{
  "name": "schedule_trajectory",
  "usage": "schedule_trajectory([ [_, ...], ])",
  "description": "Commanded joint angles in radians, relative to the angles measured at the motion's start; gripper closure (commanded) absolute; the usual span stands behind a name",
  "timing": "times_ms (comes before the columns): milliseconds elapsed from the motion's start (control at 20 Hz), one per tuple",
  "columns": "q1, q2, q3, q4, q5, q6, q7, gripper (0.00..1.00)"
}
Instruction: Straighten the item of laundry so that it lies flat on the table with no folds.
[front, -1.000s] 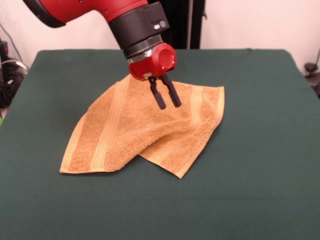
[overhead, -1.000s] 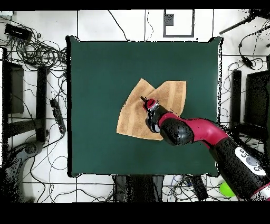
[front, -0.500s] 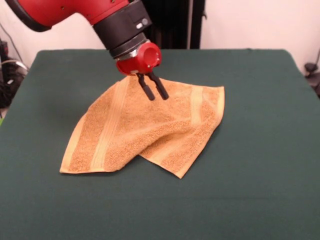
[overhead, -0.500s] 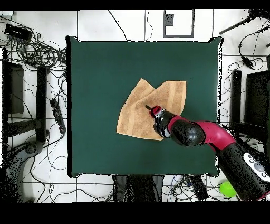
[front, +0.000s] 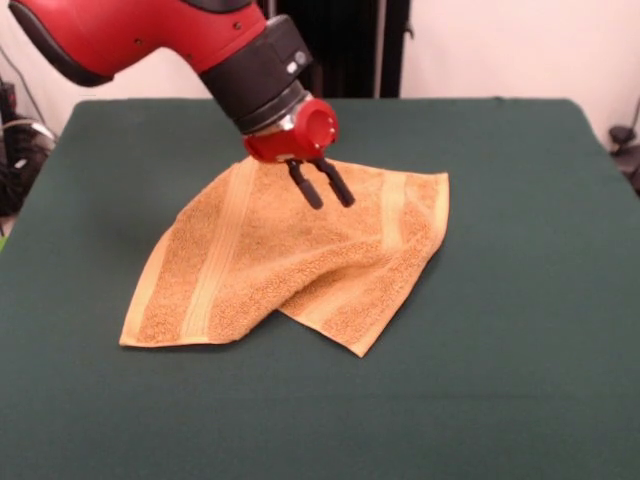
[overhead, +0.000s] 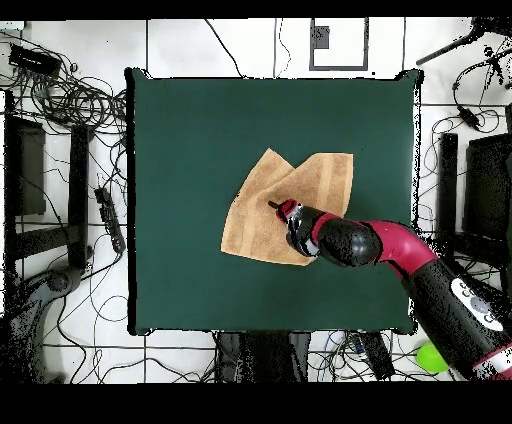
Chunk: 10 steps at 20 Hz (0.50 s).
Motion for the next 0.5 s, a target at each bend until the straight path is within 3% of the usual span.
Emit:
schedule_trajectory([
  [50,0.101,-0.004,0.078,-0.123,-0.012,0.051,-0.244,0.00],
  [500,0.081,-0.065,0.149,-0.103,0.029,0.087,-0.240,0.00],
])
